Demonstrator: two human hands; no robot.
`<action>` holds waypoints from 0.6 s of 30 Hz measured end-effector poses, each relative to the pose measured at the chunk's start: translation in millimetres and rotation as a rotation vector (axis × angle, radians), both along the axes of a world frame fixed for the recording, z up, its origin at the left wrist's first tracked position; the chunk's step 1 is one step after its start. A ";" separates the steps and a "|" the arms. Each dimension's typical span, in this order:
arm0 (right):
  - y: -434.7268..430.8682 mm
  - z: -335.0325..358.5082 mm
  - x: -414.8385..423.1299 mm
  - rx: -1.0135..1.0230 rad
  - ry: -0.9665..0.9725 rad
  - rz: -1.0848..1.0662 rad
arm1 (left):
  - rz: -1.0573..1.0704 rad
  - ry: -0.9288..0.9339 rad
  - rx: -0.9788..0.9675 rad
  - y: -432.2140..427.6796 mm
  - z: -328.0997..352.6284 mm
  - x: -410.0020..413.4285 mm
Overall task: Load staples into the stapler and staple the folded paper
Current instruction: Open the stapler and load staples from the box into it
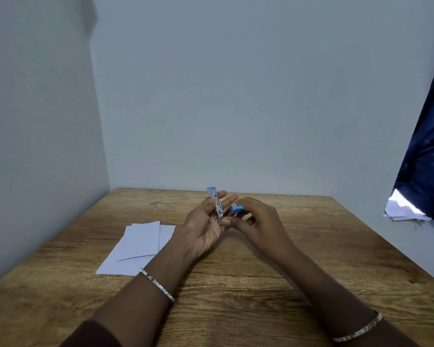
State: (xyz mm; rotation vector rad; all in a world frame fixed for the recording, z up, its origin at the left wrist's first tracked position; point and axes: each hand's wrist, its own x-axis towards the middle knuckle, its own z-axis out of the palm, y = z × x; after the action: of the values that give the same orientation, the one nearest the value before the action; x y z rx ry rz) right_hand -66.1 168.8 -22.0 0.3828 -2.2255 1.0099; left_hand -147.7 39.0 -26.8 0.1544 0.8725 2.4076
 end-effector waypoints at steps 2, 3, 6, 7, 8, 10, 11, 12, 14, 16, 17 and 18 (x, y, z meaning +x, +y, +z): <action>2.8 -0.6 -1.7 -0.095 -0.022 -0.041 | -0.036 0.037 -0.029 3.5 -0.8 5.4; 4.1 -1.2 -2.3 -0.137 -0.041 -0.061 | -0.054 0.080 -0.053 5.8 -2.3 7.6; 7.0 -3.2 -4.0 -0.270 -0.100 -0.063 | -0.047 0.283 -0.164 15.8 -7.3 13.1; 7.9 -4.3 -4.6 -0.312 -0.123 -0.049 | -0.021 0.328 -0.204 18.7 -7.5 14.7; 8.8 -5.7 -5.5 -0.353 -0.152 -0.030 | 0.004 0.361 -0.236 20.1 -7.3 16.0; 11.5 -7.7 -7.0 -0.446 -0.215 0.034 | 0.013 0.428 -0.276 20.2 -7.6 17.5; 13.3 -8.2 -7.4 -0.500 -0.247 0.080 | -0.001 0.473 -0.290 18.5 -7.2 18.9; 15.0 -8.5 -7.9 -0.546 -0.276 0.124 | -0.012 0.523 -0.321 18.1 -7.1 20.1; 17.1 -8.6 -8.3 -0.576 -0.302 0.173 | 0.006 0.605 -0.382 19.2 -7.9 22.8; 17.6 -10.4 -9.5 -0.537 -0.300 0.198 | 0.056 0.615 -0.318 21.9 -10.2 20.7; 17.2 -11.7 -10.1 -0.515 -0.297 0.205 | 0.075 0.586 -0.264 22.1 -10.4 18.9; 16.5 -12.7 -11.0 -0.499 -0.292 0.201 | 0.087 0.573 -0.224 21.1 -10.8 16.9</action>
State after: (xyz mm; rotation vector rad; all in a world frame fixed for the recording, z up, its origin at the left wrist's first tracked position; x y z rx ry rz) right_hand -77.0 185.4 -34.6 0.2459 -2.1059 1.7721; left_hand -130.7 60.1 -37.6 0.7576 1.4172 2.3512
